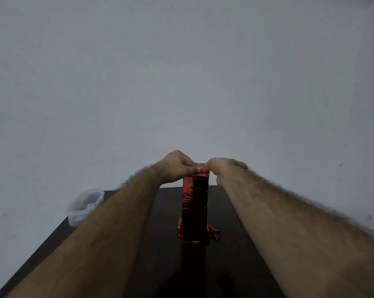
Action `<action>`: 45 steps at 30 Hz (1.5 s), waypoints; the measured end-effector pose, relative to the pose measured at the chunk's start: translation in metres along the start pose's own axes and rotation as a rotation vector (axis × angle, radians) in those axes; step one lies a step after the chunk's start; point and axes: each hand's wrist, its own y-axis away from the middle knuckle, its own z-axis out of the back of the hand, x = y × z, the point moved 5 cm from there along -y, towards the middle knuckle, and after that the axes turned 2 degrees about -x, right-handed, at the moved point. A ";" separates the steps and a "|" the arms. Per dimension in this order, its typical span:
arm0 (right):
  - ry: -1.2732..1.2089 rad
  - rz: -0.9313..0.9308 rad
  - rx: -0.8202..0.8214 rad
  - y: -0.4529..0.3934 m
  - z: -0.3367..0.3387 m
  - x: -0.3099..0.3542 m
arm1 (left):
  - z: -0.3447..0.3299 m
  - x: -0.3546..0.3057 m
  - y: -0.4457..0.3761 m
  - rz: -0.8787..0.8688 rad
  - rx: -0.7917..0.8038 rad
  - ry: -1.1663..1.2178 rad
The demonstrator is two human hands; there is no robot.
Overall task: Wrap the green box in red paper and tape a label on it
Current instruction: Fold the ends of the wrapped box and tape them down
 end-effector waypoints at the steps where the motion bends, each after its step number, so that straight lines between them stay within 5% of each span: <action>1: 0.042 -0.018 0.034 -0.001 -0.001 -0.001 | -0.001 -0.001 0.000 0.003 -0.006 0.000; 3: -0.011 -0.062 0.054 -0.002 0.001 -0.004 | -0.002 -0.002 -0.001 0.001 -0.016 -0.007; 7: -0.264 -0.029 -0.170 -0.024 0.010 -0.028 | 0.000 0.001 0.001 -0.006 -0.006 0.025; 14: -0.173 0.111 0.153 -0.032 -0.014 -0.031 | -0.001 0.005 0.000 -0.003 -0.032 0.066; 26: -0.289 0.276 0.131 -0.022 -0.022 -0.036 | -0.004 -0.002 0.006 0.015 -0.058 0.098; 30: -0.187 0.280 0.265 -0.007 -0.022 -0.026 | -0.008 -0.008 0.016 0.028 -0.085 0.266; 33: -0.209 0.342 0.206 -0.004 -0.018 -0.025 | -0.012 -0.002 0.027 0.048 -0.148 0.457; 36: 0.154 0.800 -0.110 -0.003 -0.006 -0.019 | -0.016 0.006 0.040 0.072 -0.235 0.519; 39: 0.578 1.197 -0.135 0.010 -0.010 -0.023 | -0.022 0.009 0.049 0.124 -0.259 0.585; 42: 0.838 1.237 -0.143 0.013 -0.018 -0.029 | -0.030 0.006 0.056 0.107 -0.195 0.599; 45: 0.833 1.184 -0.144 0.007 -0.016 -0.027 | -0.035 -0.001 0.064 0.141 -0.173 0.636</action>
